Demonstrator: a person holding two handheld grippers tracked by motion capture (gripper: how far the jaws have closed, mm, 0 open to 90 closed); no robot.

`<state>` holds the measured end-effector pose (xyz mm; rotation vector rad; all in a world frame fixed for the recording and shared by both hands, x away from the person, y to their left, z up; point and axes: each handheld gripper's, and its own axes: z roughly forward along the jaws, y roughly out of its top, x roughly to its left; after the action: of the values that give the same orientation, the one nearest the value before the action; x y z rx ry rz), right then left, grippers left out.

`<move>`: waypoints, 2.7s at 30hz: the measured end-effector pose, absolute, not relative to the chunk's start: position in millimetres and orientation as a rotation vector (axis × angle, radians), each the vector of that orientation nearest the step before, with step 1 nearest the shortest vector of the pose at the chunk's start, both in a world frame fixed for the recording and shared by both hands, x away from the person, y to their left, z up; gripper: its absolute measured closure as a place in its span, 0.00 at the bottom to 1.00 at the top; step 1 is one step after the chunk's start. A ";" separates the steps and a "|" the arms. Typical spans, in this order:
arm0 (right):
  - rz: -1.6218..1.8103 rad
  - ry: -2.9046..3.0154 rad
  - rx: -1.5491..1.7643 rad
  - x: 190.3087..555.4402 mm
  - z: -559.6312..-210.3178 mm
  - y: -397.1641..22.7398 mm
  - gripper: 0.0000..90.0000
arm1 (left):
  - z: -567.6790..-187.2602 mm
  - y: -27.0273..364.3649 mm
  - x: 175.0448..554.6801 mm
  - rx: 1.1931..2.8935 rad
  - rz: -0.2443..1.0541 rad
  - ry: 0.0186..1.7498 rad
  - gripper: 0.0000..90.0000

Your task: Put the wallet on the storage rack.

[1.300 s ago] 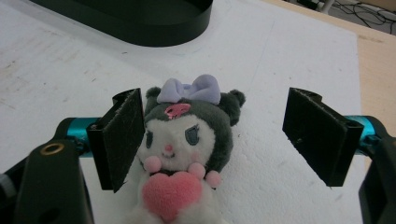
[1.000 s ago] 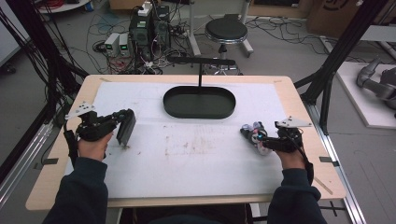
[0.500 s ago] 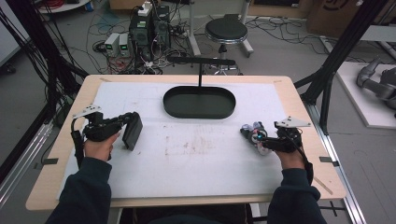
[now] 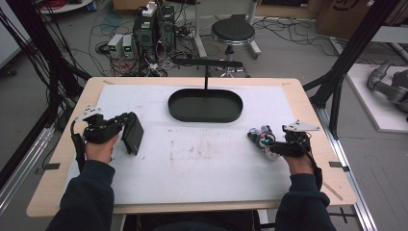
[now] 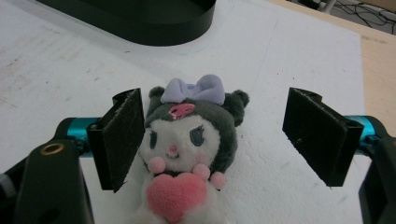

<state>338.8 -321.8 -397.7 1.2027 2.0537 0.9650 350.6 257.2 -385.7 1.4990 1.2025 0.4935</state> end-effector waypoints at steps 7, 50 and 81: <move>0.969 2.051 1.203 338.7 -397.4 -322.1 0.24 | -387.8 258.3 353.3 1.490 0.508 1.226 0.65; 0.980 2.051 1.205 338.3 -396.9 -322.8 0.24 | -403.0 243.0 330.2 1.681 0.622 1.220 0.85; 1.070 2.007 1.209 338.9 -388.4 -329.2 0.24 | -352.9 166.6 439.1 1.635 0.632 0.931 0.86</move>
<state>338.9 -329.2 -388.4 1.2093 2.0072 1.0698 439.1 166.6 -352.9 1.6355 0.9307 0.6322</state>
